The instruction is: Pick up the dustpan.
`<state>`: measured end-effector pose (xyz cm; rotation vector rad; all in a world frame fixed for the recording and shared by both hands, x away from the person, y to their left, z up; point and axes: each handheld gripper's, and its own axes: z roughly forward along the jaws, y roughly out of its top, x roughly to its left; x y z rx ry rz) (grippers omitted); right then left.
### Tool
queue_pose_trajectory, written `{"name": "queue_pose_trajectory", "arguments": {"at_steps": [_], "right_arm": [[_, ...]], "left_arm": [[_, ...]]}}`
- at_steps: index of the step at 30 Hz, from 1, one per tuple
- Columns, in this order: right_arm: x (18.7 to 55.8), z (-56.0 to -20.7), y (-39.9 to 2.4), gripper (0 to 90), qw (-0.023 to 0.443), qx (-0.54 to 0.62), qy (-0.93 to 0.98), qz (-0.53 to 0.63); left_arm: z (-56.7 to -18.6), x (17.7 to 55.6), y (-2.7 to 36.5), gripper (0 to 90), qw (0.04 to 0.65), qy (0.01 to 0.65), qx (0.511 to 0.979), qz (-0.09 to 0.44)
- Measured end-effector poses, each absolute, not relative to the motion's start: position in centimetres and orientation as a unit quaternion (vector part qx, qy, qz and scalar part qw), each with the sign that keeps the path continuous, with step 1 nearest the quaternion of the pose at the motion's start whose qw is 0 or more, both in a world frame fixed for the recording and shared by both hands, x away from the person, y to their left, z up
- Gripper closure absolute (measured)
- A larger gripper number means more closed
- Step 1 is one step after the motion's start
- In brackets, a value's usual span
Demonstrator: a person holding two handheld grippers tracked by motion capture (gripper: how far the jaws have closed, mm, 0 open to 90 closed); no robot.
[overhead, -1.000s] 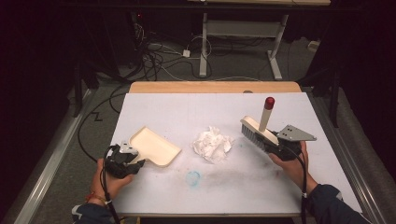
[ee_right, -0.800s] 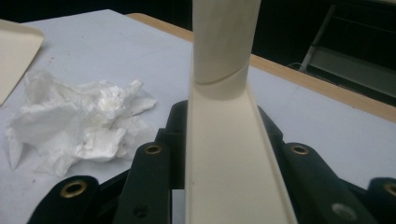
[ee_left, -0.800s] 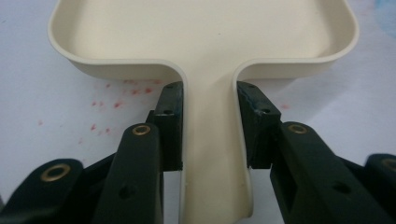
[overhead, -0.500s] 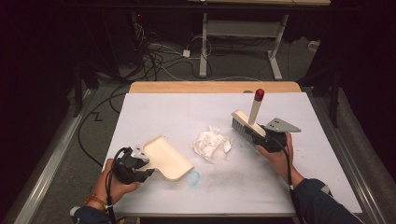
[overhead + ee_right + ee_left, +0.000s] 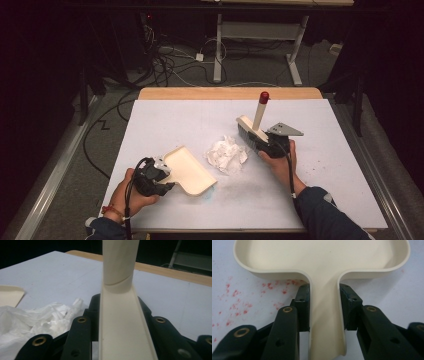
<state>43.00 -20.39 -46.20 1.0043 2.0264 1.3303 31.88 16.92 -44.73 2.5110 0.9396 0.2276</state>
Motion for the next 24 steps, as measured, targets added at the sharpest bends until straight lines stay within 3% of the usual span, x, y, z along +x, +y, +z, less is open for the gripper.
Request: {"name": "queue_pose_trajectory", "arguments": {"at_steps": [24], "right_arm": [[40.5,-46.6,-15.2,67.6,0.244,0.327,0.769,0.492]], "left_arm": [[-44.3,33.9,12.7,62.8,0.214,0.334,0.915,0.073]]}}
